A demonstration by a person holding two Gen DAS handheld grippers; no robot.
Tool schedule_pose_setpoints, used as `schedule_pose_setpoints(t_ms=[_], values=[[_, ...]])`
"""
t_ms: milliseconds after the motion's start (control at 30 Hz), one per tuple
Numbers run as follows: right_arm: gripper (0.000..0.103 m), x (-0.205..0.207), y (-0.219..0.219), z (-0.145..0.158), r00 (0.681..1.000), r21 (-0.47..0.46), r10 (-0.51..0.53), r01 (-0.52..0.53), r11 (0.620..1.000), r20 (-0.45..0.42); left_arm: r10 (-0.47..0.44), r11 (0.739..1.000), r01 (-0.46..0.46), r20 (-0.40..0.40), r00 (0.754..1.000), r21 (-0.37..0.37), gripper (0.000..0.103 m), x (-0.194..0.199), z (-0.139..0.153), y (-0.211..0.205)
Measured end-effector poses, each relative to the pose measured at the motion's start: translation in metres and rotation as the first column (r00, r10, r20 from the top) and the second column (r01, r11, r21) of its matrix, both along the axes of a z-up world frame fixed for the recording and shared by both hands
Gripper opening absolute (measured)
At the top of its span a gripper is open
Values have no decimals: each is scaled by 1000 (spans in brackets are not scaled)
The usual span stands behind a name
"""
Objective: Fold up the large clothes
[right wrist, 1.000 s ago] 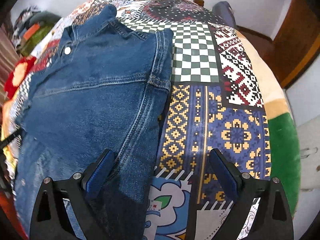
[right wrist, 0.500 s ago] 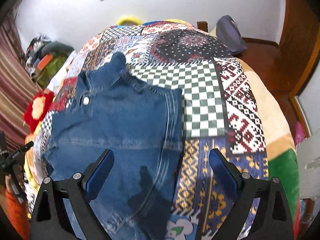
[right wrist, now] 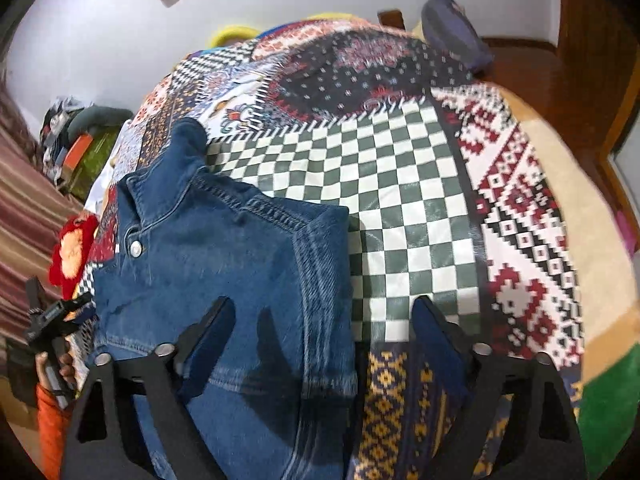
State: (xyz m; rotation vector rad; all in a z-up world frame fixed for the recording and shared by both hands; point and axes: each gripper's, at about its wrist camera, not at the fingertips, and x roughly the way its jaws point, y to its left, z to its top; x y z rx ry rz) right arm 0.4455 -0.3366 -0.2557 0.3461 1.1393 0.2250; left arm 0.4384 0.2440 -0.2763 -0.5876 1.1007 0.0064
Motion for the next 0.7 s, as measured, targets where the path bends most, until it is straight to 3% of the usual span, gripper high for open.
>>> schedule_pose_setpoints(t_ms=[67, 167, 200, 233, 333, 433, 567, 700], values=[[66, 9, 0, -10, 999, 44, 16, -14, 999, -44, -7, 1000, 7, 8, 1000, -12, 70, 6, -4, 0], [54, 18, 6, -20, 996, 78, 45, -39, 996, -74, -8, 999, 8, 13, 1000, 32, 60, 14, -6, -2], [45, 21, 8, -23, 996, 81, 53, -47, 996, -74, -12, 999, 11, 18, 1000, 53, 47, 17, -5, -4], [35, 23, 10, -25, 996, 79, 54, -49, 996, -71, -17, 998, 16, 16, 1000, 65, 27, 19, -5, -4], [17, 29, 13, -24, 998, 67, 40, -37, 997, -49, -19, 987, 19, -1, 1000, 159, 11, 23, -1, -7], [14, 32, 15, -3, 999, 54, 31, -33, 998, 37, -23, 960, 8, 48, 999, 281, 3, 19, 18, -11], [12, 48, 38, 29, 985, -75, 120, -112, 991, 122, -19, 919, -23, 102, 995, 394, 0, 17, 45, -8], [12, 72, 60, 60, 965, -144, 180, -154, 978, 191, -37, 906, -23, 132, 991, 422, 0, 17, 69, 0]])
